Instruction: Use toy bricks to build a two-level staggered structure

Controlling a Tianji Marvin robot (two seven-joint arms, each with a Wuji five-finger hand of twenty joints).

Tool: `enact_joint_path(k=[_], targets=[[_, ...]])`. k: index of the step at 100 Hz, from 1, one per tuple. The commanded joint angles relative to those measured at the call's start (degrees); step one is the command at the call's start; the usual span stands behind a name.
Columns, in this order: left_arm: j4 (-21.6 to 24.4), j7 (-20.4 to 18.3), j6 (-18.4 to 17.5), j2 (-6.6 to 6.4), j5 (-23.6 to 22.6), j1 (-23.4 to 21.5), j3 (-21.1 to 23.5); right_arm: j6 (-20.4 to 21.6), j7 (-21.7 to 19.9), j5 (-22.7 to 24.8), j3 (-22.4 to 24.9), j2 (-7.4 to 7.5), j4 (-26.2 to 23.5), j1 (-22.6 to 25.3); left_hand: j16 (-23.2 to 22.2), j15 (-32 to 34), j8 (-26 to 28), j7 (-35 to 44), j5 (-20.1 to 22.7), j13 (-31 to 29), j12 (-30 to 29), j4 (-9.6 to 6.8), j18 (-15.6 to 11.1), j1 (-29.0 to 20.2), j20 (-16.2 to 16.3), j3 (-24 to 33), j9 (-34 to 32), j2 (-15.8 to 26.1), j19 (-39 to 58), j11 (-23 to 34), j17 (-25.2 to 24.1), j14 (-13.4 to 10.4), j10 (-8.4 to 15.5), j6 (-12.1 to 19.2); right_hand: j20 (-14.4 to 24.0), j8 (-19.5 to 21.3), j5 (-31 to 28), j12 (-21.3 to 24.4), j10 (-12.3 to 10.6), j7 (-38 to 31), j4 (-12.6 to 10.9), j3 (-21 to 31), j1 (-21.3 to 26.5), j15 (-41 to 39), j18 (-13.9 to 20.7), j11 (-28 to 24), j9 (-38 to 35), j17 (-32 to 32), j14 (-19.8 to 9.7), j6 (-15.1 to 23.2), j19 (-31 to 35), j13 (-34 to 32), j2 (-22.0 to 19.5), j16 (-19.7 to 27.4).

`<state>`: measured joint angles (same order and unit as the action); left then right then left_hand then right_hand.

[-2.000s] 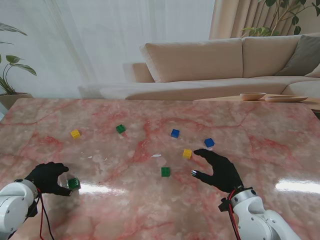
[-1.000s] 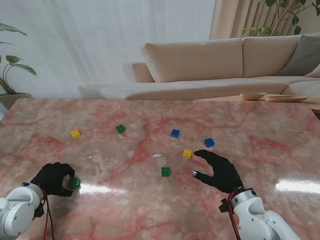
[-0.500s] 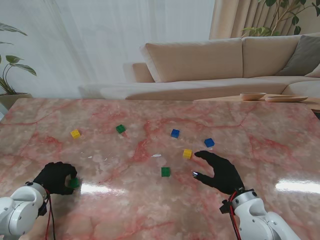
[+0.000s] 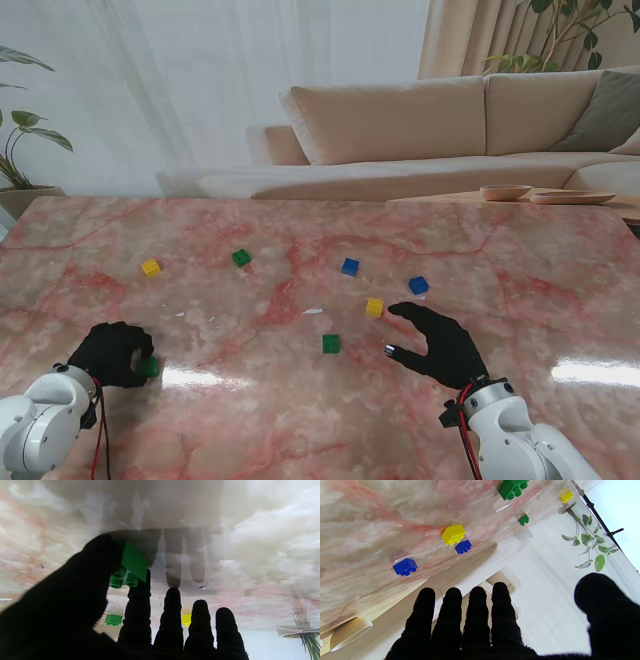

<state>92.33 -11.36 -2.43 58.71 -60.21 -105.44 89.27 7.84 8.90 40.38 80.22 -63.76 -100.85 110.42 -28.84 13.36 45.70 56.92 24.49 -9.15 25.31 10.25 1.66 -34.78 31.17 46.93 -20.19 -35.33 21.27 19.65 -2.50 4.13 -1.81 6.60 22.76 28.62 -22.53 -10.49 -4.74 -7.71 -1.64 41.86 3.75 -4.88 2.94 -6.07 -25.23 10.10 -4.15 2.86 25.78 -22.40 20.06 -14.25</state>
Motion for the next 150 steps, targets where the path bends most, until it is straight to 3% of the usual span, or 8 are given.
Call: enact_joint_path(k=[1, 18, 50, 73, 103, 150], targets=[[-1.3, 0.6, 0.0, 0.43, 0.2, -0.5, -0.6, -0.3, -0.8, 0.0, 0.1, 0.01, -0.1, 0.7, -0.7, 1.6, -1.2, 2.7, 4.9, -1.6, 0.9, 0.23, 0.3, -3.9, -0.4, 0.7, -2.8, 2.0, 1.6, 1.8, 0.1, 0.4, 1.3, 5.7, -0.8, 0.4, -0.2, -0.8, -0.8, -0.6, 2.4, 1.2, 0.6, -0.3, 0.3, -0.1, -0.3, -0.3, -1.8, 1.4, 0.7, -1.3, 0.2, -1.1], [-0.9, 2.5, 0.0, 0.72, 0.9, -0.3, -1.1, -0.3, -0.7, 0.2, 0.2, 0.01, -0.2, 0.7, -0.9, 2.2, -3.0, 3.5, 8.2, -2.6, 0.9, 0.94, 0.3, -6.4, -0.5, 1.3, -4.6, 3.1, 3.7, 2.2, 0.2, 0.2, 1.5, 6.6, -0.8, 0.4, -0.2, -0.8, -0.8, -0.6, 2.5, 1.2, 0.6, -0.3, 0.3, -0.1, -0.3, -0.2, -1.8, 1.4, 0.7, -1.4, 0.2, -1.1], [0.3, 3.1, -0.2, 0.94, 3.0, 3.8, -5.3, -0.3, -1.2, 0.5, 0.3, 0.14, -0.1, 0.6, -0.9, 2.4, -3.7, 3.4, 8.8, -3.3, 0.9, 1.06, 0.5, -6.7, -0.8, 0.9, -5.7, 3.4, 4.7, 2.3, 0.3, 0.3, 1.6, 6.5, -0.8, 0.4, -0.4, -0.7, -0.8, -0.8, 2.5, 1.2, 0.7, -0.3, 0.4, -0.2, -0.4, -0.2, -1.9, 1.1, 0.8, -1.4, 0.1, -1.1], [-1.8, 5.8, 2.0, 1.47, 6.5, 10.8, -14.3, -0.5, -0.9, 0.2, 0.2, 0.04, 0.2, 0.1, -1.0, 2.4, -4.4, 3.0, 9.0, -3.6, 0.9, 0.95, 0.5, -5.8, -1.0, 0.6, -6.2, 3.6, 5.4, 2.3, 0.2, 0.3, 1.5, 6.0, -0.9, 0.4, -0.4, -0.7, -0.8, -0.8, 2.6, 1.2, 0.7, -0.3, 0.3, -0.2, -0.3, -0.2, -1.8, 1.1, 0.7, -1.3, 0.1, -1.0], [-7.8, 10.9, 3.4, 2.83, 12.4, 20.6, -27.8, -0.8, -1.6, -0.4, 0.1, 0.08, 0.2, -0.7, -1.2, 2.6, -5.5, 2.5, 9.5, -3.9, 1.1, 0.86, 0.5, -5.2, -1.3, 0.1, -6.8, 3.9, 6.3, 2.5, 0.1, 0.2, 1.6, 5.3, -0.9, 0.4, -0.4, -0.7, -0.8, -0.9, 2.6, 1.2, 0.8, -0.3, 0.4, -0.2, -0.2, -0.2, -1.8, 1.1, 0.8, -1.4, 0.1, -1.0], [-14.0, 16.3, 2.3, 4.49, 16.0, 27.1, -39.8, -0.6, -2.2, -1.3, 0.0, 0.09, 0.5, -1.1, -1.4, 2.8, -6.0, 2.8, 9.4, -4.6, 1.4, 0.36, 0.8, -3.3, -1.7, -0.4, -7.6, 3.5, 7.1, 2.8, 0.1, 0.4, 1.7, 4.9, -0.9, 0.4, -0.6, -0.7, -0.6, -1.1, 2.7, 1.3, 1.0, -0.4, 0.4, -0.2, -0.2, -0.2, -1.8, 1.2, 0.8, -1.4, 0.1, -1.0]])
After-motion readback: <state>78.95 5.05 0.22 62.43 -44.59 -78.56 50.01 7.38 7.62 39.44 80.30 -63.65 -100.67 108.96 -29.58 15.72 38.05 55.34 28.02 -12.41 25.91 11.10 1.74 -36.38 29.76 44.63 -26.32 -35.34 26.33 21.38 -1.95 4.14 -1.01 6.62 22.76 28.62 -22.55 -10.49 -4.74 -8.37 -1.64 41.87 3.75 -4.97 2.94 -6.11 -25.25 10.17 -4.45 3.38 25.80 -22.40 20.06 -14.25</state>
